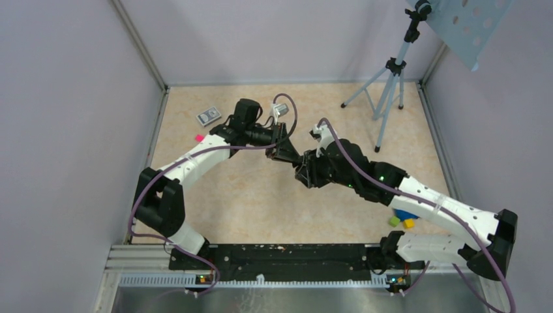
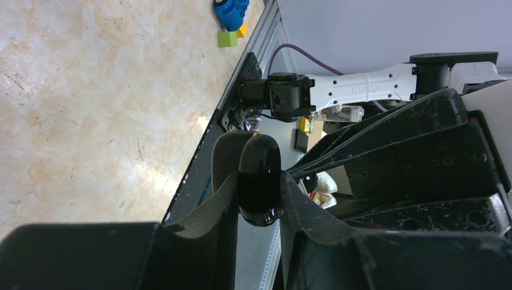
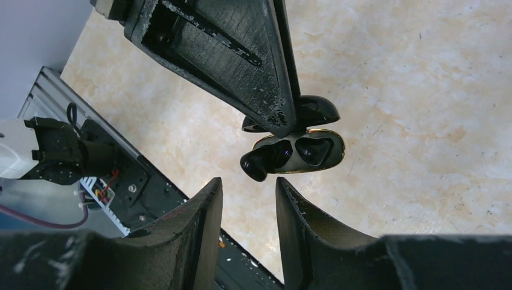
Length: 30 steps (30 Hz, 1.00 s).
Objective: Insert the wireless bluetooth earbuds into the charging case
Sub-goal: Adjust the left earbud in the left side groove of the charging case.
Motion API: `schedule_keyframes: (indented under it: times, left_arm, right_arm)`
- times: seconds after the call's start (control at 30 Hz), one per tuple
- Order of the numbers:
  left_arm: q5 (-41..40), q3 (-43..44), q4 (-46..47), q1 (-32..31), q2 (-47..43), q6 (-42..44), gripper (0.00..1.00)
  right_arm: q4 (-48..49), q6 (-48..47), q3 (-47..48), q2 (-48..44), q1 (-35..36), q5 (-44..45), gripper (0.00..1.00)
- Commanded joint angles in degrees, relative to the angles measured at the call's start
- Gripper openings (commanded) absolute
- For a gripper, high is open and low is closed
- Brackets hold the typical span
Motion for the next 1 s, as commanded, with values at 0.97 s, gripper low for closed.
schedule_keyframes:
  times: [0.97]
  left_arm:
    - [1.2,-1.5,4.2,0.2,-2.8,-1.2,0.0]
  right_arm:
    - [1.4,-0.6,8.3,4.1,5.1,1.8,0.39]
